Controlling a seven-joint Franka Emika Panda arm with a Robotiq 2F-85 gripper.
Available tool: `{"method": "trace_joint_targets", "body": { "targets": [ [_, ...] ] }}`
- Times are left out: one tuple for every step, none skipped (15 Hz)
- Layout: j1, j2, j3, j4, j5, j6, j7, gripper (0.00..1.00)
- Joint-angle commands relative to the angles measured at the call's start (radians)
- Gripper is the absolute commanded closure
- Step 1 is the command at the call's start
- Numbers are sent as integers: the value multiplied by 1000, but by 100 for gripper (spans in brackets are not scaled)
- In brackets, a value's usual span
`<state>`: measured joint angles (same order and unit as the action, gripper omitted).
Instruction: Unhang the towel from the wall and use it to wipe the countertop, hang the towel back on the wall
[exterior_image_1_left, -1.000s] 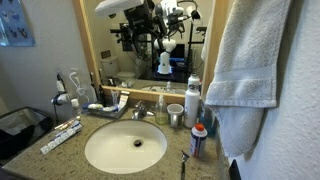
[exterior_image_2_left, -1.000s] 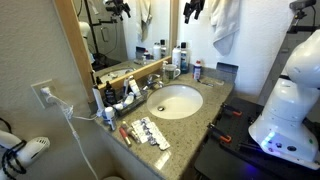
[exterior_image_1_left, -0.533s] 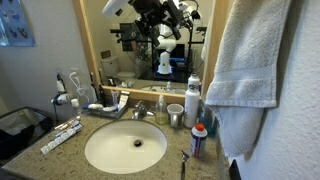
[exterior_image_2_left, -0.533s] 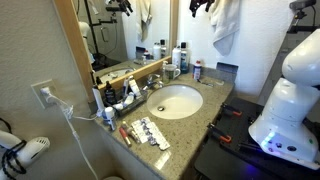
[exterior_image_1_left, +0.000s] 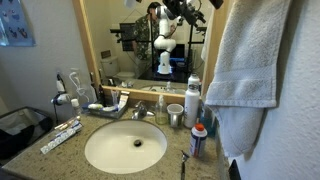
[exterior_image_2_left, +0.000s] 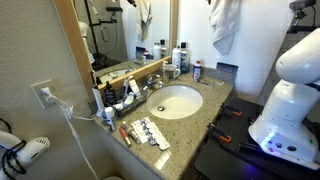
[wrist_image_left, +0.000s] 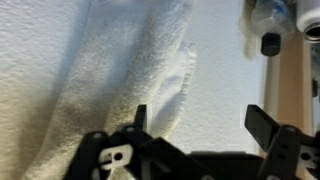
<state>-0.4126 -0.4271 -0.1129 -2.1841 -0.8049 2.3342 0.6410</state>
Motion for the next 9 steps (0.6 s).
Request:
{"method": "trace_joint_targets", "body": {
  "targets": [
    [-64, 21, 5, 15, -201, 60, 218, 0],
    [-72, 27, 0, 21, -271, 59, 290, 0],
    [-75, 31, -4, 27, -343, 45, 366, 0],
    [-71, 33, -7, 33, -411, 18, 441, 0],
    [-63, 31, -8, 35, -476, -9, 514, 0],
    [-52, 28, -10, 35, -544, -38, 588, 0],
    [-40, 29, -12, 35, -604, -74, 657, 20],
    [-25, 31, -14, 36, -659, -122, 717, 26],
    [-9, 30, -15, 32, -708, -174, 776, 32]
  ]
}}
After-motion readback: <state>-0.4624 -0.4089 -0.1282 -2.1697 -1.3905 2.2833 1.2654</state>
